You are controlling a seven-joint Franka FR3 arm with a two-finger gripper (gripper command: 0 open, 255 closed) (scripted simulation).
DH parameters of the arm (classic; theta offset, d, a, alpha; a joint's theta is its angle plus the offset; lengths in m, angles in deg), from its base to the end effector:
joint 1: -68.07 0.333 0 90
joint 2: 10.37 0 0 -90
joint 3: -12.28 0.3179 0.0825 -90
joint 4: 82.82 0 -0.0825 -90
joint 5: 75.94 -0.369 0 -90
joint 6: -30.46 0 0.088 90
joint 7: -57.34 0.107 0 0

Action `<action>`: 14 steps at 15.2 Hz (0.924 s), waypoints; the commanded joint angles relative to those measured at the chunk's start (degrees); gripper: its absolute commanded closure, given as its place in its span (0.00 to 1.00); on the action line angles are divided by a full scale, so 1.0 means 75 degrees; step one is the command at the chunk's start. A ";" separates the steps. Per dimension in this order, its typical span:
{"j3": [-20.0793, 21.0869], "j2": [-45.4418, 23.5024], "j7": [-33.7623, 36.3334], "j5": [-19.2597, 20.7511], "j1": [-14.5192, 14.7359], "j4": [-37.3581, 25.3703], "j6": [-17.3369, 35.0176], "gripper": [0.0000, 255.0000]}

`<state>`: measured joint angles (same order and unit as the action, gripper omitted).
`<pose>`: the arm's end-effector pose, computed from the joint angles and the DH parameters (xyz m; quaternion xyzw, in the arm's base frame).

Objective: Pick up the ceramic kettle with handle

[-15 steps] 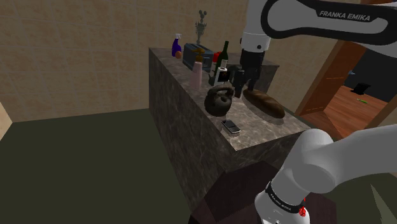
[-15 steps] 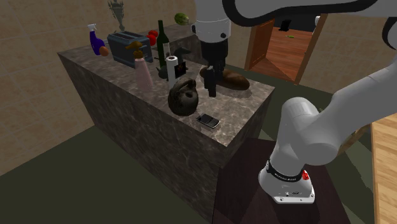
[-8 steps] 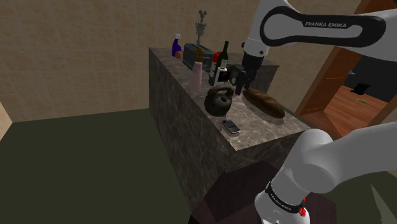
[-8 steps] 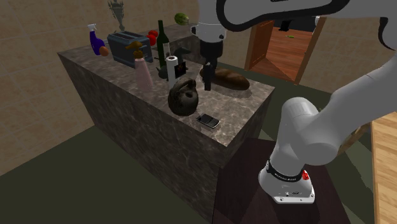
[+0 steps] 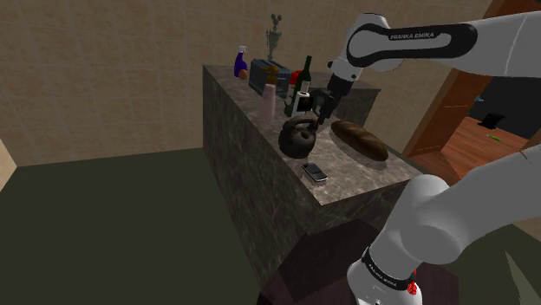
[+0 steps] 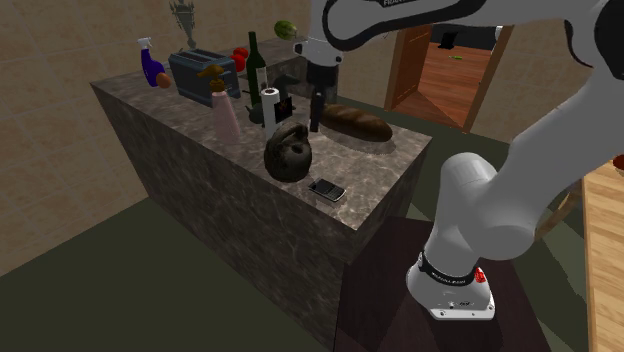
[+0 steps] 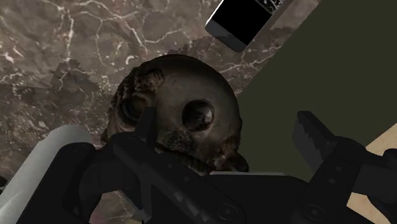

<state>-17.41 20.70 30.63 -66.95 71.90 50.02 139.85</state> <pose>0.3459 -0.2090 0.5266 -0.9961 -0.0577 -0.0580 0.0332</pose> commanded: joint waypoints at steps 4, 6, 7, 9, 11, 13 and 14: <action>-0.1460 -0.1414 -0.2004 -0.0956 0.0690 -0.0843 0.0851 0.00; -0.1851 -0.1840 -0.2589 -0.1369 0.0906 -0.1122 0.0971 0.00; -0.1872 -0.1869 -0.2622 -0.1389 0.0907 -0.1042 0.1072 0.00; -0.1921 -0.1932 -0.2690 -0.1433 0.0919 -0.0887 0.1273 0.00; -0.1974 -0.2004 -0.2765 -0.1485 0.0936 -0.0738 0.1475 0.00; -0.2048 -0.2110 -0.2871 -0.1566 0.0964 -0.0555 0.1735 0.00; -0.2048 -0.2110 -0.2871 -0.1566 0.0964 -0.0555 0.1735 0.00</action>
<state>-32.61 5.14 9.33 -78.50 79.04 45.58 152.36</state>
